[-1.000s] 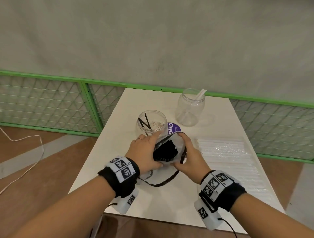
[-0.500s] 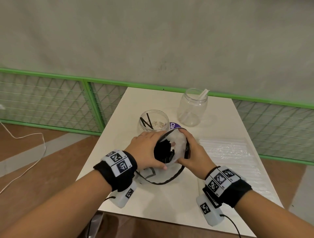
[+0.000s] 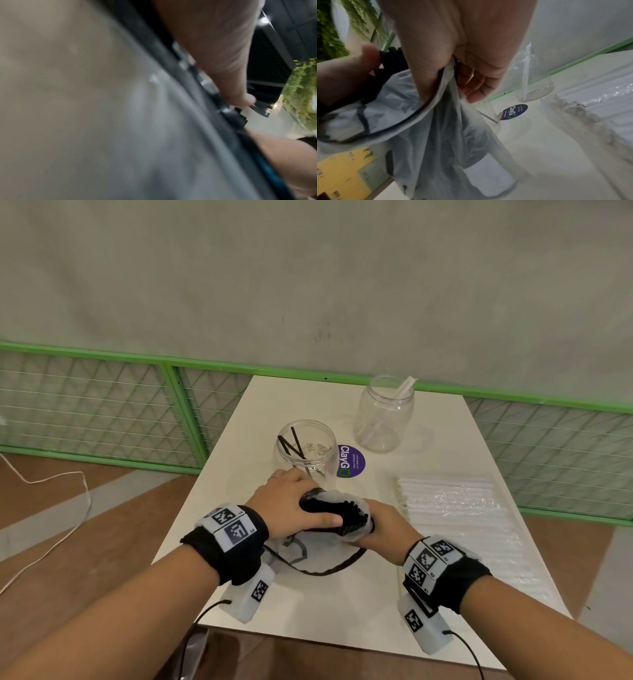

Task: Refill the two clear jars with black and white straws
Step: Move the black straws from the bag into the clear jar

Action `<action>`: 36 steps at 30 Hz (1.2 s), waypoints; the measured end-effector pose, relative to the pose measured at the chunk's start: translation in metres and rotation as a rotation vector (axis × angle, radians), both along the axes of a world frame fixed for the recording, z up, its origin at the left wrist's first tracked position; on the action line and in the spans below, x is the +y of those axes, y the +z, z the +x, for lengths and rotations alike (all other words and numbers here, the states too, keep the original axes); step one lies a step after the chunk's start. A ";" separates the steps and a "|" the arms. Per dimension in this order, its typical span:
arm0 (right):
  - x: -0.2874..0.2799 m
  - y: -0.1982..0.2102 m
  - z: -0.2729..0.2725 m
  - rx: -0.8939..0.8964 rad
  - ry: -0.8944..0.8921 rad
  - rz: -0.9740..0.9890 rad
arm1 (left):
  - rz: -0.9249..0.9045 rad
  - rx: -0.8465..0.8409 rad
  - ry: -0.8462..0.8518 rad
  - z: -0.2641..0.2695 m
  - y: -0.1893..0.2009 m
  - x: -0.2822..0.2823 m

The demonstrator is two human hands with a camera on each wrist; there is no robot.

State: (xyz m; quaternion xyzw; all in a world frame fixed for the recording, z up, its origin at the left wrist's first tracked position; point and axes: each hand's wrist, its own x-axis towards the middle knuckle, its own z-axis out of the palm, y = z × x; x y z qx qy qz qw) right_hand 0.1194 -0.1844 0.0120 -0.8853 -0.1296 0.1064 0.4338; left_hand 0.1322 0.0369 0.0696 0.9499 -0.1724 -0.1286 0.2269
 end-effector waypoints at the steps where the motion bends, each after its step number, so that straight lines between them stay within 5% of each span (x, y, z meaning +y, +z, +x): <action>1: 0.000 0.001 0.001 -0.015 -0.002 -0.003 | -0.007 0.024 0.008 0.000 0.001 0.001; 5: -0.002 0.013 0.004 -0.064 0.000 0.024 | -0.099 0.046 0.000 -0.005 0.008 0.001; 9: -0.004 0.030 0.007 -0.142 0.003 0.105 | -0.414 0.137 -0.042 -0.011 0.028 0.000; 12: -0.009 0.025 0.009 -0.155 0.022 -0.003 | -0.413 0.140 -0.035 -0.007 0.018 0.006; 17: -0.011 0.013 0.005 -0.073 0.060 -0.162 | -0.369 0.129 0.130 -0.002 0.000 0.011; 26: -0.014 0.011 -0.002 -0.159 0.063 -0.023 | -0.846 0.311 0.393 0.002 -0.002 0.016; 33: -0.008 0.011 0.002 -0.156 0.130 -0.111 | -0.807 0.438 0.470 0.003 -0.004 0.019; 36: -0.007 0.012 -0.001 -0.291 0.109 -0.127 | -0.791 0.438 0.478 0.003 -0.002 0.012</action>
